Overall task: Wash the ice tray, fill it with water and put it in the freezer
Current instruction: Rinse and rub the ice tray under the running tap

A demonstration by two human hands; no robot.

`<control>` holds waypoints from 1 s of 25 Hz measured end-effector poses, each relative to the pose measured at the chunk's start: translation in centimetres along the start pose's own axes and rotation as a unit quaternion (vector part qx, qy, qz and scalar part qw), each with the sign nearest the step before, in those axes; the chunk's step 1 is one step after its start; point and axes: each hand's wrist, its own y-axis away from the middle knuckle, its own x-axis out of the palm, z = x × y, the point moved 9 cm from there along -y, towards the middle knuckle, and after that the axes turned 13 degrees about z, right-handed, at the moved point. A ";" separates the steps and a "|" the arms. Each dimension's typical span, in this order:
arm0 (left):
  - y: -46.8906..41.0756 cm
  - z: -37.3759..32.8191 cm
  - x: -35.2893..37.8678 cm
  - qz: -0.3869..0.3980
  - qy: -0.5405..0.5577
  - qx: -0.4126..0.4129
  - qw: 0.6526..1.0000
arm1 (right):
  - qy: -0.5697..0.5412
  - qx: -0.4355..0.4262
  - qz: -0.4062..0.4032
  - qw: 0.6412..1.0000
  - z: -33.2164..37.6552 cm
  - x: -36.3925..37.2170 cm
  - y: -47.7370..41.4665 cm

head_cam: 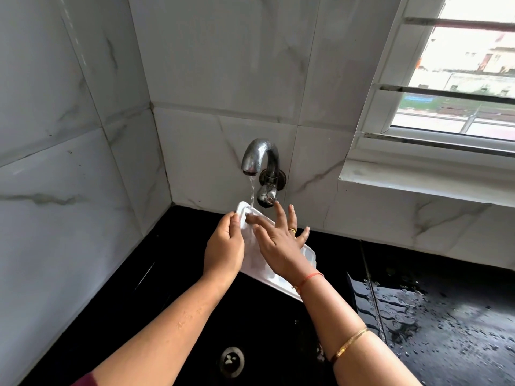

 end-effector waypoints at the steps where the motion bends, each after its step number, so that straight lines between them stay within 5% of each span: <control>1: 0.0 0.0 -0.1 -0.004 0.003 -0.001 1.000 | -0.005 -0.001 0.003 1.000 -0.1 0.2 0.2; 13: 0.9 -0.6 -0.4 -0.018 -0.013 -0.004 1.000 | -0.027 0.000 0.013 1.000 0.3 0.9 0.4; 19: 1.1 -0.6 -1.8 -0.031 -0.009 0.003 0.999 | -0.200 -0.008 -0.022 0.979 0.3 -0.1 0.8; 25: 1.4 -0.8 -3.1 -0.056 0.010 0.012 0.998 | -0.101 0.015 0.011 0.995 0.3 1.5 0.5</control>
